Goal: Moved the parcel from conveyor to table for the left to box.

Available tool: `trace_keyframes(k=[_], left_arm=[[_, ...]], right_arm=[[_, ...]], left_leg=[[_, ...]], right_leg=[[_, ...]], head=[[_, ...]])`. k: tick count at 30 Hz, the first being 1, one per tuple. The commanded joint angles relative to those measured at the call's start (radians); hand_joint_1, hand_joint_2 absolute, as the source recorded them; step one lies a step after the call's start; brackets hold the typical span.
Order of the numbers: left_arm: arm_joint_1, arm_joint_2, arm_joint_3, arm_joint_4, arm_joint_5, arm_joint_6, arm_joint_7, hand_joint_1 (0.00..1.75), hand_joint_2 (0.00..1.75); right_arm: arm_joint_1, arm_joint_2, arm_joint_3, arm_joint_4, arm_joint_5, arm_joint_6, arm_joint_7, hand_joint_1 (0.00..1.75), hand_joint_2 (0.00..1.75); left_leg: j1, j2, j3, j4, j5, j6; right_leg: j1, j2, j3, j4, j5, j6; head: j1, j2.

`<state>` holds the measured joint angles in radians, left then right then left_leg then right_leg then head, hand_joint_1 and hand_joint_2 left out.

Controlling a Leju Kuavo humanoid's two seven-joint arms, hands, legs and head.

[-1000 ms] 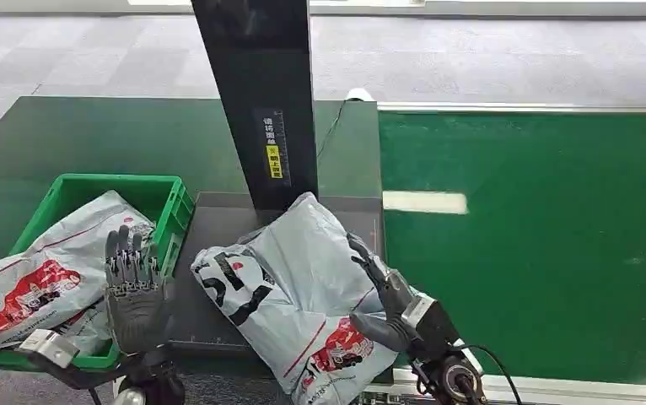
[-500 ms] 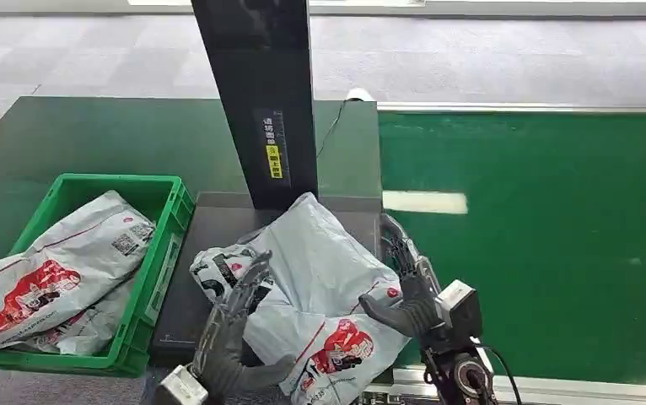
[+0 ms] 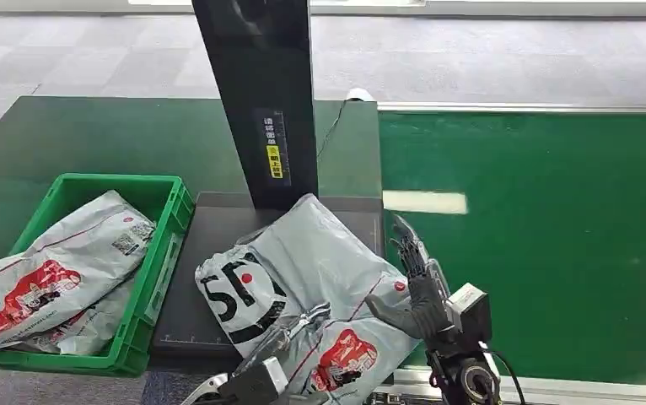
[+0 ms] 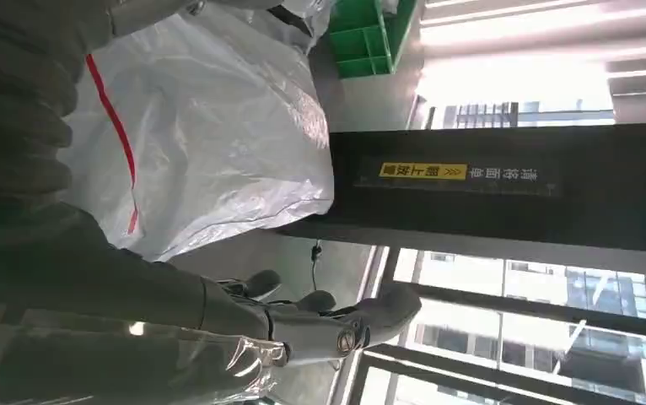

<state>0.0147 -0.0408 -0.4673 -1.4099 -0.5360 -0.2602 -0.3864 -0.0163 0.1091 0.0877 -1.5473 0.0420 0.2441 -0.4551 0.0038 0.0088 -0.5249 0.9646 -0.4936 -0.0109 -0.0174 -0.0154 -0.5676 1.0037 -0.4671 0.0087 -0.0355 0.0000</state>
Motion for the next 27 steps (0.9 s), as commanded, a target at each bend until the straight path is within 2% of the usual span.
trace_keyframes(k=[1,4,9,11,25,27], left_arm=[[-0.023,0.021,-0.030,0.084,-0.004,-0.005,0.007,0.00,1.75],[-0.044,0.033,-0.057,0.115,-0.098,0.004,0.083,0.00,1.75],[-0.059,-0.009,-0.009,0.130,-0.162,0.108,0.086,0.00,1.75],[-0.064,-0.012,0.002,0.114,-0.168,0.127,0.056,1.64,1.75],[-0.061,-0.013,0.004,0.111,-0.167,0.128,0.051,1.64,1.75],[-0.059,-0.017,0.011,0.103,-0.159,0.143,0.029,1.71,1.75]], right_arm=[[-0.001,0.007,-0.025,0.007,-0.003,0.002,-0.002,0.00,1.75],[-0.003,0.016,-0.032,0.001,-0.002,0.006,0.007,0.00,1.75],[0.014,0.021,-0.038,-0.034,0.006,0.009,0.020,0.00,1.75],[0.024,0.024,-0.045,-0.047,0.007,0.009,0.024,0.00,1.75],[0.023,0.024,-0.046,-0.045,0.007,0.010,0.025,0.00,1.75],[0.025,0.027,-0.048,-0.047,0.007,0.010,0.026,0.00,1.75]], left_leg=[[0.002,-0.001,0.000,-0.001,0.001,0.000],[0.001,-0.001,0.000,-0.001,0.001,0.000],[0.001,-0.002,0.000,-0.001,0.001,0.000],[0.002,-0.002,-0.001,0.000,0.001,0.000],[0.002,-0.001,0.000,0.000,0.001,0.000],[0.001,-0.001,0.000,-0.001,0.001,0.000]], right_leg=[[0.002,0.001,0.001,-0.002,0.001,-0.001],[0.001,0.001,0.000,-0.001,0.001,-0.001],[0.001,0.000,0.001,-0.002,0.001,-0.001],[0.002,0.000,0.001,-0.002,0.001,-0.001],[0.002,0.001,0.001,-0.002,0.001,-0.001],[0.001,0.001,0.001,-0.002,0.001,-0.001]], head=[[0.000,0.000],[0.000,0.000],[0.000,0.000],[0.000,0.000],[0.000,0.000],[0.000,0.000]])
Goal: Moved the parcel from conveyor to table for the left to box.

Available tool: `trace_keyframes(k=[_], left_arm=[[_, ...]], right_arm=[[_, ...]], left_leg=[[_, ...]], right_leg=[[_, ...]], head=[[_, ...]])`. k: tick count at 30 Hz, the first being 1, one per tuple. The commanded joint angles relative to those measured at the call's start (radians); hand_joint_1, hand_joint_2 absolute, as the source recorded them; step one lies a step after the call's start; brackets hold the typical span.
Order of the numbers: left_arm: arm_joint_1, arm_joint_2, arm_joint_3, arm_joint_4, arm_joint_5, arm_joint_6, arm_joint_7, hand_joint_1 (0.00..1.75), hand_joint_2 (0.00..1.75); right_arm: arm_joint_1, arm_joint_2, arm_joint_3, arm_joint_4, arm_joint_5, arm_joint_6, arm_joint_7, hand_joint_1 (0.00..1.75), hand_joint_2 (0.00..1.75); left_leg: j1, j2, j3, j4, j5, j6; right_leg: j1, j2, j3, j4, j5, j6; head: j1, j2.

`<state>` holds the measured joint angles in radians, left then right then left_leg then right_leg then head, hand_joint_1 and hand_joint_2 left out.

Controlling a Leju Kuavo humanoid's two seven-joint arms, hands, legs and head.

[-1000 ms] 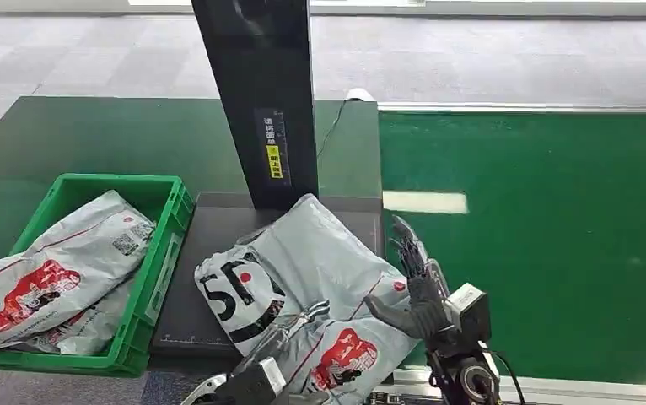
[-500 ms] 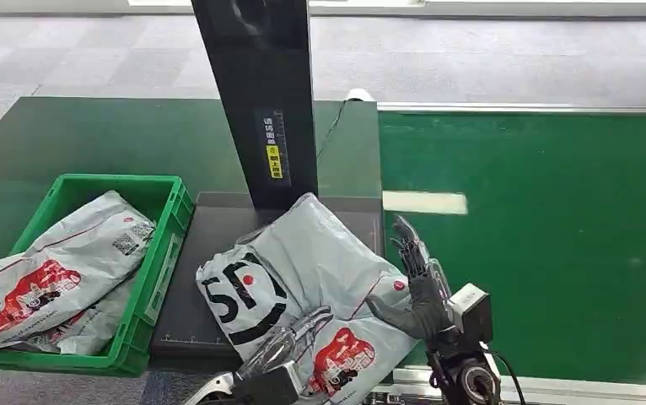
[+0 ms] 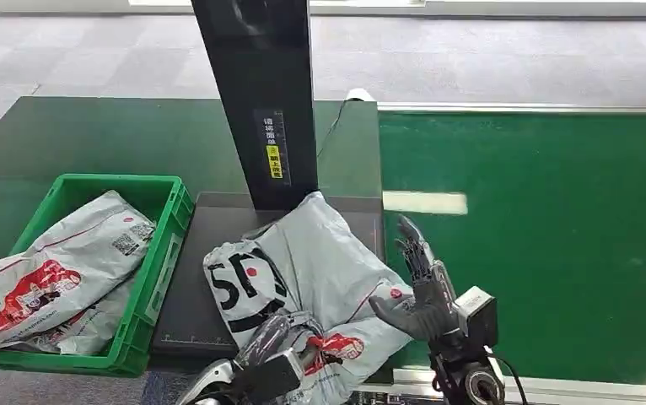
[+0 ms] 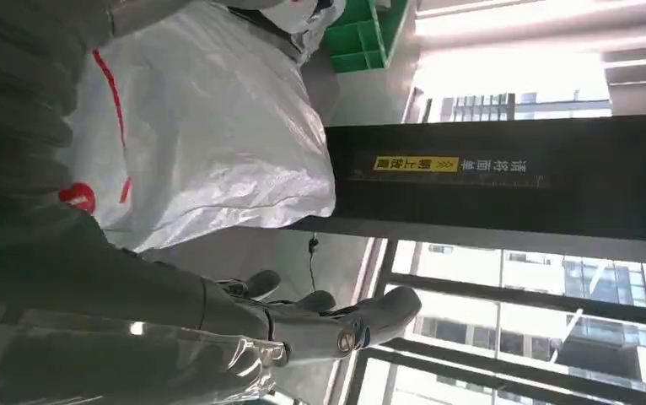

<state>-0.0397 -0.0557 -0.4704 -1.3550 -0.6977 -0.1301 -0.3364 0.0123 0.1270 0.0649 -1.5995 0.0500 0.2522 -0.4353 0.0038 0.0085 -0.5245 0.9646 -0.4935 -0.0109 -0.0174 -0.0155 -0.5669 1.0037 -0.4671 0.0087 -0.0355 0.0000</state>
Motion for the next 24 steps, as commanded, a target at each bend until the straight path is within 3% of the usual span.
trace_keyframes(k=[1,10,11,12,14,16,18,24], left_arm=[[-0.003,-0.006,0.019,0.040,0.009,0.018,-0.030,1.75,1.75],[0.005,-0.013,0.072,-0.028,0.062,0.116,-0.075,1.75,1.75],[0.005,-0.016,0.081,-0.042,0.064,0.157,-0.091,1.75,1.75],[0.033,-0.074,0.161,-0.118,0.098,0.327,-0.230,1.75,1.75],[0.063,-0.042,0.159,-0.239,0.125,0.626,-0.362,1.75,1.75],[0.059,0.001,0.127,-0.311,0.153,0.760,-0.362,1.75,1.75],[0.052,0.020,0.111,-0.344,0.150,0.828,-0.362,1.75,1.75],[0.070,-0.041,0.212,-0.581,-0.056,0.828,-0.362,1.75,1.75]], right_arm=[[-0.002,0.010,-0.025,0.003,-0.001,0.002,0.008,0.00,1.75],[0.004,-0.003,-0.027,-0.007,-0.011,0.009,0.009,0.00,1.75],[0.001,-0.003,-0.027,-0.007,-0.014,0.011,0.009,0.00,1.75],[-0.001,-0.004,-0.025,-0.007,-0.026,0.013,0.015,0.00,1.75],[-0.014,-0.019,-0.004,0.009,-0.046,0.009,0.019,0.00,1.75],[-0.030,-0.027,0.012,0.029,-0.058,-0.001,0.019,0.00,1.75],[-0.039,-0.031,0.018,0.039,-0.066,-0.009,0.018,0.00,1.75],[-0.046,-0.045,0.033,0.050,-0.076,-0.012,0.017,0.00,1.75]], left_leg=[[0.002,0.000,-0.001,-0.001,0.001,0.000],[0.001,0.000,0.000,0.000,0.000,0.000],[0.001,0.000,-0.001,0.000,0.000,0.000],[0.002,0.000,-0.001,0.000,0.000,0.000],[0.001,0.001,-0.002,0.002,0.000,0.000],[0.001,0.003,-0.003,0.002,-0.001,0.000],[0.002,0.003,-0.003,0.002,-0.001,0.000],[0.003,0.002,-0.004,0.002,-0.001,0.000]], right_leg=[[0.002,0.002,0.000,-0.002,0.002,-0.001],[0.001,0.001,0.000,-0.001,0.000,-0.001],[0.001,0.001,0.000,-0.001,0.001,-0.001],[0.002,0.001,-0.001,-0.002,0.001,-0.001],[0.001,0.002,-0.002,0.000,0.001,-0.001],[0.002,0.003,-0.003,0.000,0.001,-0.001],[0.002,0.004,-0.003,0.000,0.001,-0.001],[0.003,0.004,-0.003,-0.001,0.002,-0.001]], head=[[0.000,0.000],[0.000,0.000],[0.000,0.000],[0.000,0.000],[0.000,0.000],[0.000,0.000],[0.000,0.000],[0.000,0.000]])
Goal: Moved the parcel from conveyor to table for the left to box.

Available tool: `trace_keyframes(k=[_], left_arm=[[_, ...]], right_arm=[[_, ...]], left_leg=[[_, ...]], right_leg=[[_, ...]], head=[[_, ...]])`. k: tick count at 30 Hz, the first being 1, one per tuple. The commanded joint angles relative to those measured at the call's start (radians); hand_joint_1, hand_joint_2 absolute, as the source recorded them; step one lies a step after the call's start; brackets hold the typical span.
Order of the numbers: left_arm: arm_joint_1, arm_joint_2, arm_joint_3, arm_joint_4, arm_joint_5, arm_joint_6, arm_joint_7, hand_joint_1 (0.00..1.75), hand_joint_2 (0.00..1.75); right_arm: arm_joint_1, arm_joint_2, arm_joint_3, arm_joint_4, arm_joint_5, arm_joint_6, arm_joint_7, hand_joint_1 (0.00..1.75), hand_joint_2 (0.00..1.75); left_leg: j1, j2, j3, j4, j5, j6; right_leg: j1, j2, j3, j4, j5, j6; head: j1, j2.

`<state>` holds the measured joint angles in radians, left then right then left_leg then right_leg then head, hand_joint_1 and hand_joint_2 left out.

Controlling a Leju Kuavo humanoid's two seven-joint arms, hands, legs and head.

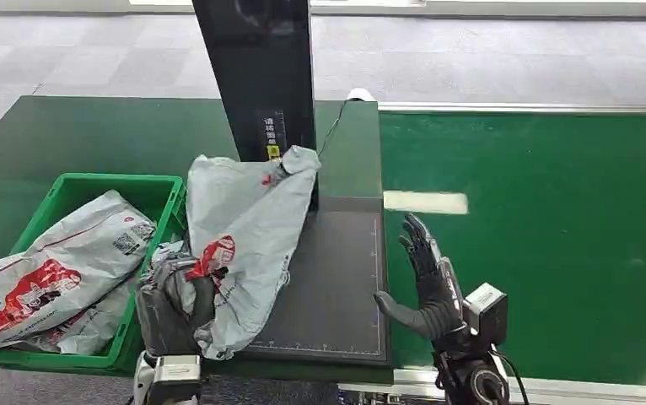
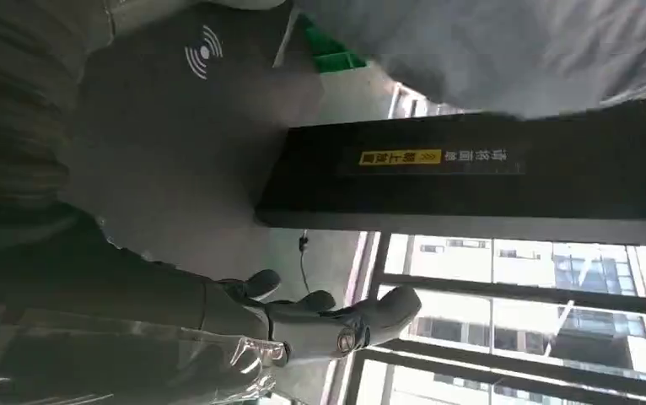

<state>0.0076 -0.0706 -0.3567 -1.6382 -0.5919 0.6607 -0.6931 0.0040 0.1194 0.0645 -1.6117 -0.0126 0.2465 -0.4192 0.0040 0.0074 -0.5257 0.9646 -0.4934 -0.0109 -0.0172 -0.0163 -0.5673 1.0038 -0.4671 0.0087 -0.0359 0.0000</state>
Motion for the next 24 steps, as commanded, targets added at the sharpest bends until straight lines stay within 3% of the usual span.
trace_keyframes(k=[1,8,13,15,16,18,19,20,23,24], left_arm=[[0.022,-0.038,0.117,-0.336,-0.184,0.037,-0.005,1.75,1.75],[-0.020,-0.078,0.277,-0.626,-0.434,0.037,-0.005,1.75,1.75],[-0.030,-0.119,0.437,-0.640,-0.587,0.037,-0.005,1.75,1.75],[-0.051,-0.145,0.576,-0.598,-0.607,0.037,-0.005,1.75,1.75],[-0.052,-0.113,0.647,-0.560,-0.549,0.037,-0.005,1.75,1.75],[-0.058,-0.179,0.688,-0.517,-0.555,0.037,-0.005,1.75,1.75],[-0.054,-0.160,0.761,-0.453,-0.497,0.037,0.006,1.75,1.75],[-0.095,-0.230,0.836,-0.344,-0.527,0.037,-0.005,1.75,1.75],[-0.104,-0.230,0.924,-0.230,-0.568,0.037,0.022,1.75,1.75],[-0.157,-0.264,0.982,-0.136,-0.624,0.037,0.011,1.75,1.75]], right_arm=[[-0.039,-0.039,0.035,0.065,-0.015,-0.006,0.000,0.00,1.75],[-0.053,-0.041,0.050,0.099,-0.018,0.002,-0.004,0.00,1.75],[-0.045,-0.032,0.049,0.097,-0.006,-0.007,-0.018,0.00,1.75],[-0.015,-0.023,0.038,0.065,0.003,-0.020,-0.020,0.00,1.75],[-0.021,-0.027,0.022,0.075,0.009,-0.015,-0.033,0.00,1.75],[0.026,-0.008,0.017,0.028,0.031,-0.022,-0.027,0.00,1.75],[0.035,-0.001,0.009,0.019,0.031,-0.041,-0.029,0.00,1.75],[0.062,-0.004,-0.002,-0.020,0.026,-0.037,-0.015,0.00,1.75],[0.082,0.000,-0.008,-0.050,0.030,-0.046,-0.010,0.00,1.75],[0.083,-0.002,-0.013,-0.059,0.030,-0.044,-0.008,0.00,1.75]], left_leg=[[0.003,0.003,-0.004,0.003,-0.001,0.001],[0.003,0.004,-0.004,0.004,-0.002,0.000],[0.003,0.004,-0.001,0.001,-0.001,0.000],[0.001,0.003,0.000,0.000,0.000,0.000],[0.002,0.003,0.000,0.000,0.000,0.000],[0.002,0.002,-0.001,0.000,0.000,0.000],[0.002,0.002,0.000,-0.002,0.001,0.000],[0.000,0.000,0.003,-0.003,0.001,0.000],[0.001,-0.003,0.002,-0.003,0.002,0.000],[0.000,-0.004,0.002,-0.002,0.001,0.000]], right_leg=[[0.003,0.005,-0.003,0.000,0.002,-0.001],[0.003,0.005,-0.004,0.002,0.001,-0.001],[0.003,0.006,-0.002,-0.001,0.002,-0.002],[0.001,0.005,-0.001,-0.001,0.001,-0.001],[0.002,0.005,-0.001,-0.001,0.002,-0.001],[0.002,0.005,-0.001,-0.002,0.002,-0.002],[0.002,0.004,0.000,-0.003,0.002,-0.002],[0.000,0.002,0.002,-0.002,0.001,-0.001],[0.001,-0.001,0.002,-0.003,0.001,-0.002],[0.000,-0.002,0.002,-0.002,0.000,-0.001]], head=[[0.001,0.000],[0.001,0.000],[0.000,0.000],[0.000,0.000],[0.001,0.000],[0.001,0.000],[0.000,0.000],[0.000,0.000],[0.000,0.000],[0.000,0.000]])
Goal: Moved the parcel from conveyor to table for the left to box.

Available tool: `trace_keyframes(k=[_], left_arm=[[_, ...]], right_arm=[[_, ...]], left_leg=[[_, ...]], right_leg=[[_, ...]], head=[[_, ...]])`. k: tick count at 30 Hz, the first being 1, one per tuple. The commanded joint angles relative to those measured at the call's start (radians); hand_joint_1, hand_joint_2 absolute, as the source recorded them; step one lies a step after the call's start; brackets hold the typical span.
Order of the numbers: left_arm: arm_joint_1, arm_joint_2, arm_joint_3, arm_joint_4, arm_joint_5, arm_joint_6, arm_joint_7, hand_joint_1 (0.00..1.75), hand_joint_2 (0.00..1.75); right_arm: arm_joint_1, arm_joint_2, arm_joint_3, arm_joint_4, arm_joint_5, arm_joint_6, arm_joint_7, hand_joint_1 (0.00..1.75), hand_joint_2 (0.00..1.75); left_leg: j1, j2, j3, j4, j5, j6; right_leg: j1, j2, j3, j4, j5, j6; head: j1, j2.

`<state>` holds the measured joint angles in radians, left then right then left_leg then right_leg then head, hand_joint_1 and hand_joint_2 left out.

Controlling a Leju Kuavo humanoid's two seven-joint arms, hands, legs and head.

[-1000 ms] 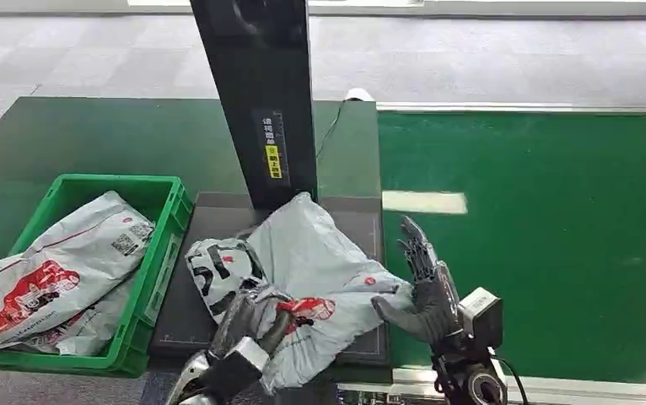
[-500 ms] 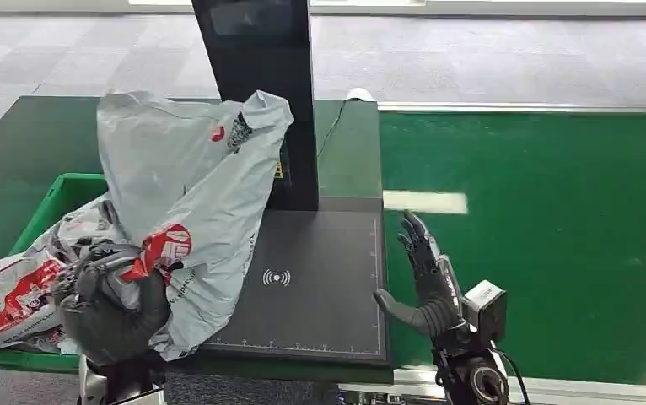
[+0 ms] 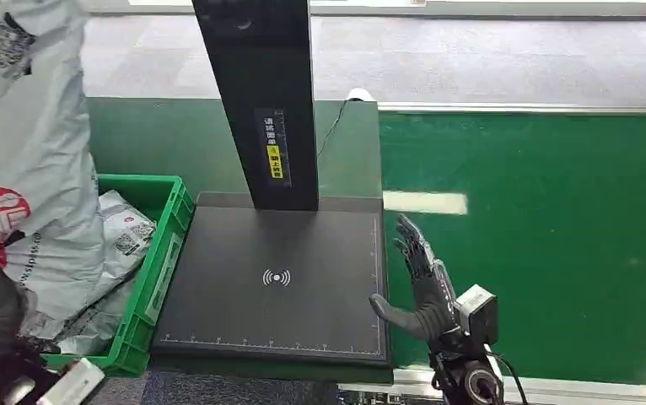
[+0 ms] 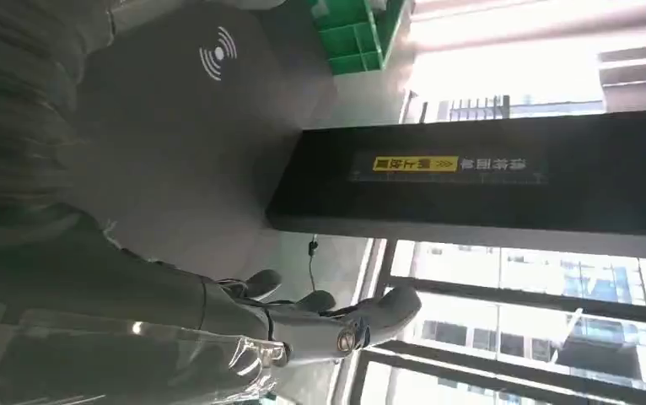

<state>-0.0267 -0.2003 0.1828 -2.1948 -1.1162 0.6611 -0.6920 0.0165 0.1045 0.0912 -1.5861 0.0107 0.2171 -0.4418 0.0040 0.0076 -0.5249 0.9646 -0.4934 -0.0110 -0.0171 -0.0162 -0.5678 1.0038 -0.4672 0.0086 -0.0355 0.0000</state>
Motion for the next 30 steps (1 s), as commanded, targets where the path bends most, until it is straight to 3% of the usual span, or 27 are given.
trace_keyframes(k=[1,4,5,7,9,13,16,21,30], left_arm=[[-0.128,-0.125,0.445,0.458,-0.144,0.037,0.051,1.75,1.75],[-0.121,-0.044,0.366,0.565,-0.244,0.037,0.235,1.75,1.75],[-0.098,0.036,0.275,0.630,-0.316,0.037,0.403,1.75,1.75],[-0.089,0.110,0.203,0.694,-0.349,0.037,0.523,1.75,1.75],[-0.093,0.144,0.178,0.727,-0.351,0.037,0.558,1.75,1.75],[-0.107,0.196,0.158,0.782,-0.440,-0.111,0.689,1.75,1.75],[-0.123,0.206,0.164,0.821,-0.399,-0.214,0.716,1.75,1.75],[-0.139,0.229,0.148,0.828,-0.397,-0.246,0.739,1.75,1.75],[-0.127,0.263,0.015,0.835,-0.315,-0.309,0.582,1.75,1.75]], right_arm=[[0.071,0.012,-0.041,-0.087,0.008,-0.013,0.015,0.00,1.75],[0.067,0.012,-0.050,-0.088,0.009,-0.004,0.017,0.00,1.75],[0.064,0.012,-0.053,-0.085,0.009,0.002,0.018,0.00,1.75],[0.060,0.012,-0.054,-0.078,0.009,0.009,0.018,0.00,1.75],[0.060,0.012,-0.056,-0.074,0.008,0.012,0.018,0.00,1.75],[0.058,0.012,-0.060,-0.063,0.016,0.025,0.016,0.00,1.75],[0.055,0.013,-0.062,-0.059,0.024,0.027,0.014,0.00,1.75],[0.057,0.018,-0.073,-0.063,0.022,0.034,0.014,0.00,1.75],[0.031,0.001,-0.071,-0.039,0.016,0.051,0.013,0.00,1.75]], left_leg=[[0.000,-0.004,0.002,-0.003,0.002,0.000],[0.000,-0.001,0.002,-0.003,0.002,0.000],[0.001,-0.002,0.001,-0.003,0.003,0.000],[0.000,-0.003,0.002,-0.004,0.003,0.000],[0.000,-0.003,0.001,-0.003,0.002,0.000],[0.001,-0.001,0.001,-0.002,0.002,0.000],[0.001,0.000,0.001,-0.002,0.001,0.000],[0.002,0.000,-0.001,0.000,0.001,0.000],[0.001,0.001,0.000,-0.001,0.001,0.000]], right_leg=[[0.000,-0.002,0.003,-0.003,0.001,-0.001],[0.000,0.000,0.003,-0.003,0.002,-0.001],[0.001,-0.001,0.002,-0.004,0.002,-0.001],[0.000,-0.002,0.002,-0.003,0.001,-0.001],[0.000,-0.002,0.002,-0.003,0.001,-0.001],[0.001,-0.001,0.001,-0.002,0.001,-0.002],[0.001,0.001,0.001,-0.002,0.001,-0.001],[0.002,0.000,0.000,-0.002,0.001,-0.001],[0.001,0.000,0.000,-0.001,0.000,-0.001]], head=[[0.001,0.000],[0.000,0.000],[0.000,0.000],[0.000,0.000],[0.000,0.000],[0.000,0.000],[0.000,0.000],[0.000,0.000],[0.000,0.000]])
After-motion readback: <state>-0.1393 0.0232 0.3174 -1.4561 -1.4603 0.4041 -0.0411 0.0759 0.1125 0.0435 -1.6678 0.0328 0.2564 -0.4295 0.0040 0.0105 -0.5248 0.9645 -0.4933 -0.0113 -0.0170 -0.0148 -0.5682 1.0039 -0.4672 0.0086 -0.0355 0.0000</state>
